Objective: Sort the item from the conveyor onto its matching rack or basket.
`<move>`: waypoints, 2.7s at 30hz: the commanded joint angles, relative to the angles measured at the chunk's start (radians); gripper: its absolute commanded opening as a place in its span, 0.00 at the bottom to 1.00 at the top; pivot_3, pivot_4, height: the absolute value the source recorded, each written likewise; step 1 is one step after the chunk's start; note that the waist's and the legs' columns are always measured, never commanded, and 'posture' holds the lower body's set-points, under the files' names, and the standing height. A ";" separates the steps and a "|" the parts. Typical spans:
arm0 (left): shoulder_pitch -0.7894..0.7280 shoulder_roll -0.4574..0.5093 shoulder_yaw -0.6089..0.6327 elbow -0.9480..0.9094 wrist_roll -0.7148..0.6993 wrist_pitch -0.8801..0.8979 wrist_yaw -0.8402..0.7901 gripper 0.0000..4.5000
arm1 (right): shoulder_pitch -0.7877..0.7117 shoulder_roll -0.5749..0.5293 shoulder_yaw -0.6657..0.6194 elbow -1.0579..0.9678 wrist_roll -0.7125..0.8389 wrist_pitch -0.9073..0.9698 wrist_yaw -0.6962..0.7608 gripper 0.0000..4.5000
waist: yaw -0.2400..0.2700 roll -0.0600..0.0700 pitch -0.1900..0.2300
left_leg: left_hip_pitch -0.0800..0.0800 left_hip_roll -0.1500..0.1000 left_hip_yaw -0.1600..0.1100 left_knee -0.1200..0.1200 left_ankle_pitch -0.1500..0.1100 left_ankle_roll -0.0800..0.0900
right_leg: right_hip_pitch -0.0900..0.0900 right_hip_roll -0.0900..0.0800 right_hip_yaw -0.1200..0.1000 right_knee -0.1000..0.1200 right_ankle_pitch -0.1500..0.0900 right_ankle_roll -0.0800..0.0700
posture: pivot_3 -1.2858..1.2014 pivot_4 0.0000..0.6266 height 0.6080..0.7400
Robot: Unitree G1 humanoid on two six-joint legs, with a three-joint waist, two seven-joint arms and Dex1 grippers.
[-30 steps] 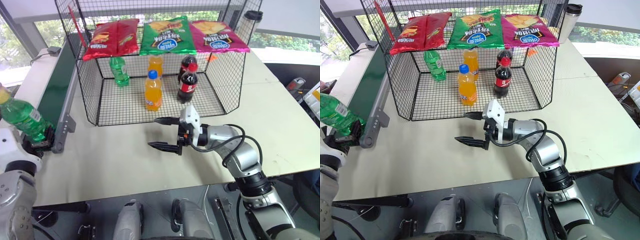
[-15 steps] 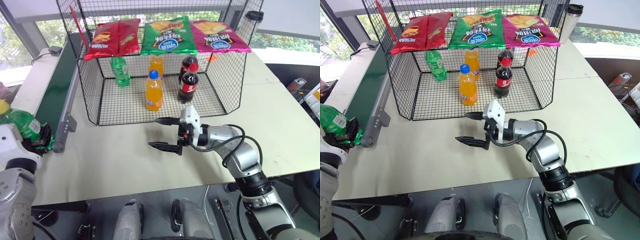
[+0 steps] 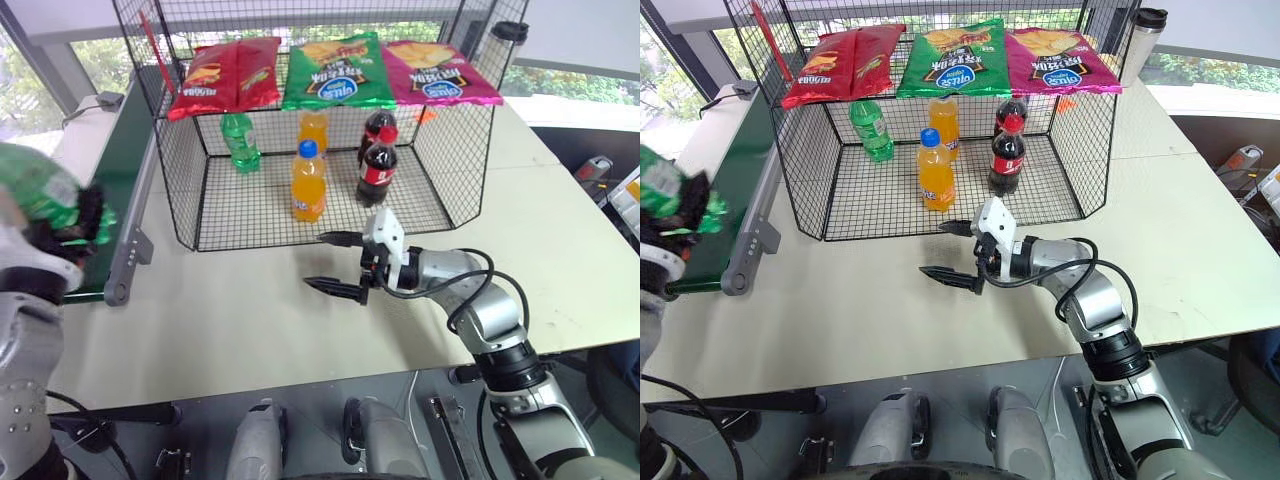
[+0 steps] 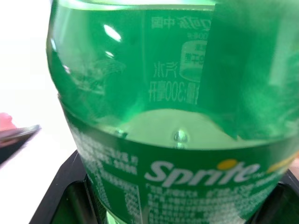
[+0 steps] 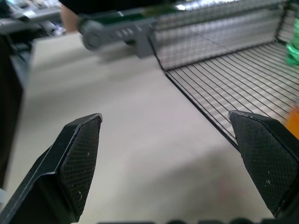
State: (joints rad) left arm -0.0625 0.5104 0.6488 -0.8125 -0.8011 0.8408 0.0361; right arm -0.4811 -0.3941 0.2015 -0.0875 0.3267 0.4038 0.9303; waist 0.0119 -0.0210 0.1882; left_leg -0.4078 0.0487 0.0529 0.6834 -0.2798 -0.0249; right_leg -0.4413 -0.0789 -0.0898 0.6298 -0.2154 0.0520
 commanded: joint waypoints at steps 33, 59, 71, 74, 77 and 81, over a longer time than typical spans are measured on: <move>-0.454 -0.314 -0.595 0.838 0.639 -0.541 -0.025 0.60 | -0.073 0.012 -0.007 0.024 -0.117 0.019 -0.109 1.00 | 0.000 0.000 0.000 | -0.001 0.001 0.001 0.000 0.000 0.000 | -0.001 0.002 -0.001 0.001 0.001 0.001 | 0.52 0.24 1.00; -0.489 -0.333 -0.568 0.887 0.695 -0.580 -0.013 0.99 | -0.068 0.012 0.003 0.015 -0.101 0.029 -0.098 1.00 | -0.001 0.000 0.000 | -0.001 0.001 0.001 0.000 0.000 0.000 | -0.001 0.002 -0.002 0.001 0.001 0.001 | 0.52 0.24 1.00; -0.426 -0.289 -0.548 0.551 0.704 -0.423 -0.012 0.99 | -0.069 0.026 0.011 0.021 -0.102 0.021 -0.093 1.00 | 0.000 0.000 0.000 | 0.000 0.001 0.001 0.000 0.000 0.000 | -0.001 0.002 -0.002 0.001 0.001 0.001 | 0.52 0.24 1.00; -0.373 -0.274 -0.535 0.430 0.667 -0.335 -0.043 0.99 | -0.067 0.026 0.010 0.015 -0.101 0.023 -0.094 1.00 | -0.003 0.000 0.000 | 0.000 0.001 0.001 0.000 0.000 0.000 | -0.001 0.002 -0.002 0.001 0.001 0.001 | 0.52 0.24 1.00; -0.292 -0.242 -0.537 0.312 0.671 -0.262 -0.065 0.99 | -0.066 0.025 0.010 0.013 -0.100 0.024 -0.094 1.00 | -0.003 0.000 0.000 | 0.000 0.001 0.000 0.000 0.000 0.000 | -0.001 0.002 -0.001 0.001 0.001 0.001 | 0.52 0.24 1.00; -0.157 -0.221 -0.541 0.191 0.670 -0.197 -0.086 0.99 | -0.062 0.026 0.012 0.010 -0.099 0.026 -0.093 1.00 | -0.002 0.000 0.000 | 0.000 0.001 0.000 0.000 0.000 0.000 | 0.000 0.002 -0.001 0.002 0.001 0.001 | 0.52 0.24 1.00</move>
State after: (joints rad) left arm -0.2460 0.2763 0.1012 -0.5473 -0.1328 0.6253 -0.0402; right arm -0.5439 -0.3708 0.2230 -0.0376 0.2127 0.4381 0.8339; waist 0.0100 -0.0207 0.1885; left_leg -0.4077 0.0497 0.0532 0.6830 -0.2796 -0.0249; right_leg -0.4418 -0.0772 -0.0911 0.6313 -0.2143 0.0530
